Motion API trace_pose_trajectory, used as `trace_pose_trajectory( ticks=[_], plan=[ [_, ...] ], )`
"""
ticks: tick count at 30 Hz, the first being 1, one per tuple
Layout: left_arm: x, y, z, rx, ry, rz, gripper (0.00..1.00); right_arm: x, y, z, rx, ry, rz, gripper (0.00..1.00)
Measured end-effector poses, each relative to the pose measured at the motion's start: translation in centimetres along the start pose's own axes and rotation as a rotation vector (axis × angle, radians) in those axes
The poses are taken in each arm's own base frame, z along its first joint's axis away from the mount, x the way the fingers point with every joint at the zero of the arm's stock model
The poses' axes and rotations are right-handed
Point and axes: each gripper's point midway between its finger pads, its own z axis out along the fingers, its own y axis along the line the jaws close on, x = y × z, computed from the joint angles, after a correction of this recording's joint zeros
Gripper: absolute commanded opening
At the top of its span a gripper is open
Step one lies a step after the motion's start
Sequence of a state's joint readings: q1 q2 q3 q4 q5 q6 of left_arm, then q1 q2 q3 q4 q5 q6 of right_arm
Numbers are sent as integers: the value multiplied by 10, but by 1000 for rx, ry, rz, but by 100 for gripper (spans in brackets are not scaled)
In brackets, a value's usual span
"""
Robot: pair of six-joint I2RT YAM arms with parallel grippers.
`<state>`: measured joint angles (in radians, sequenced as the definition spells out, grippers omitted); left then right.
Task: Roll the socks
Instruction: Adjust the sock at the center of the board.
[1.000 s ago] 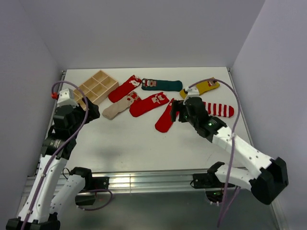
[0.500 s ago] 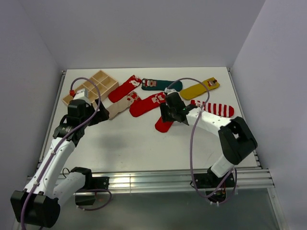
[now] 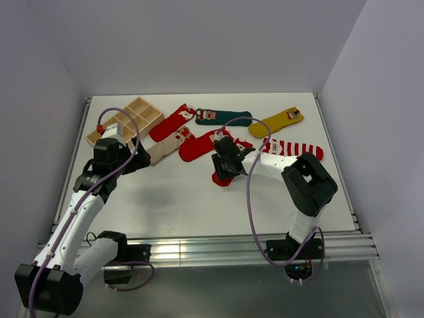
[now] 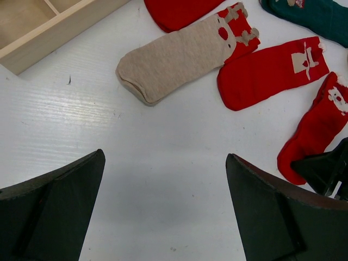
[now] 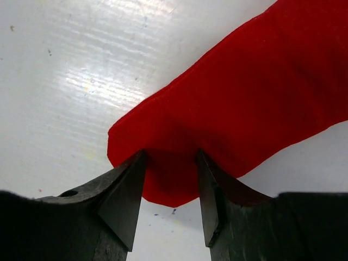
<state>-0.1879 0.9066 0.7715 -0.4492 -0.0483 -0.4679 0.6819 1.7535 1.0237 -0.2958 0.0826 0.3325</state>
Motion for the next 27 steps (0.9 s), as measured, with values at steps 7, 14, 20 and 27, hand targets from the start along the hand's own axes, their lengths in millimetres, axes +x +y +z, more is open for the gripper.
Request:
trace_pose_trajectory(
  ticks=[7,14,20,27],
  plan=[
    [0,0,0,-2,-1,2,99,4,48,-11,-73,52,3,54],
    [0,0,0,-1,-2,2,100,-17,110,-42,-209,-16,-65,54],
    [-1,0,-2,4,-12,1,100,-71,54,-47,-118,-110,35,53],
    [-1,0,-2,6,-18,1,99,-127,-62,-27,50,-164,247,52]
  ],
)
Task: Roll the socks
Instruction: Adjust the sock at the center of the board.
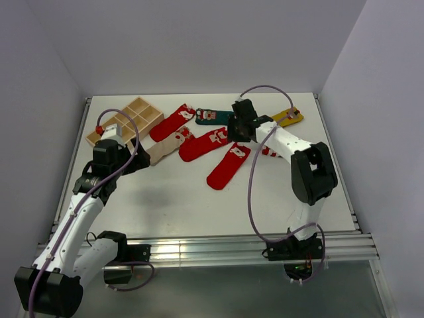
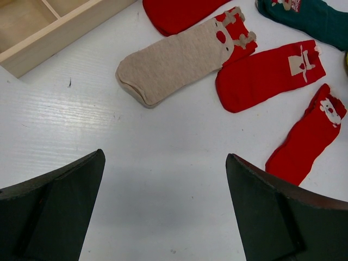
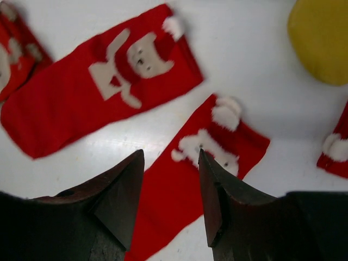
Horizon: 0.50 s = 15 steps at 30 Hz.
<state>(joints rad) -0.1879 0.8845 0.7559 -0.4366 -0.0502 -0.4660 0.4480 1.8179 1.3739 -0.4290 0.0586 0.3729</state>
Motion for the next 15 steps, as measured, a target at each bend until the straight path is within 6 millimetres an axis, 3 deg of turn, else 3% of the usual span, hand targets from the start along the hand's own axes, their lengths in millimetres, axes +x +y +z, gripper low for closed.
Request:
trace_pose_trajectory(
  ticks=[3,8,11,13,15],
  plan=[
    [-2,-1,-1,3,-7,0,99,-5,-15,20,24,7,36,51],
    [-5,-2,-4,11,-26,-1,99,23,-40,50,72,99,86,51],
    [-6,-3,-5,14,-30,-2,99,49,-53,52,101,147,113,51],
    [-6,-2,-5,14,-29,-2,100,53,-55,43,99,130,133,51],
    [-6,-3,-5,14,-29,-2,99,75,-62,27,111,152,157,51]
  ],
)
